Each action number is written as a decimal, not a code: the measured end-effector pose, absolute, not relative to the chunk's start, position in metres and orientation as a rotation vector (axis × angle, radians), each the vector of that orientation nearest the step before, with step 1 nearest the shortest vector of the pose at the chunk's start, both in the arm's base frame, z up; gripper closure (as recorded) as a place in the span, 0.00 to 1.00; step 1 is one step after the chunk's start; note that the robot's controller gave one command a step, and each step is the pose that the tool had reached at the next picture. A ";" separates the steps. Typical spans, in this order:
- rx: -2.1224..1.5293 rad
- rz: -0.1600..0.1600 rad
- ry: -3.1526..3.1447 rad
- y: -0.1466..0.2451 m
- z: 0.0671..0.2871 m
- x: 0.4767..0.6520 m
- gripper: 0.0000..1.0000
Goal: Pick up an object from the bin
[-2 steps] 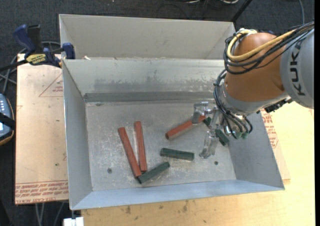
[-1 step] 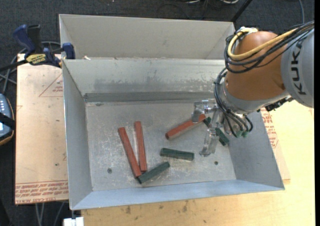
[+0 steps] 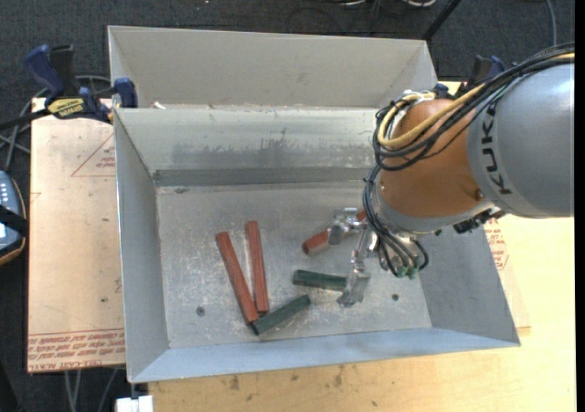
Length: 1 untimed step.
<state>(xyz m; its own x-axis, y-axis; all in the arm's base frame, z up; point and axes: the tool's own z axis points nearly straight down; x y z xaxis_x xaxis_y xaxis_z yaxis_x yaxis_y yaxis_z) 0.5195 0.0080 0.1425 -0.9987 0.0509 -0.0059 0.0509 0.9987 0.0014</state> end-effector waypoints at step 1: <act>0.077 0.002 3.144 0.015 0.108 0.515 0.00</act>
Offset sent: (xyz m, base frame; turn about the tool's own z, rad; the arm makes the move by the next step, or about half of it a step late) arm -0.0018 0.0097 -0.0313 -0.0264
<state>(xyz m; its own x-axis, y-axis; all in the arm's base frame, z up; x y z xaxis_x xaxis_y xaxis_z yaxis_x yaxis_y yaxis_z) 0.5149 0.0146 0.1076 -0.9988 0.0486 0.0037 0.0486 0.9988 0.0009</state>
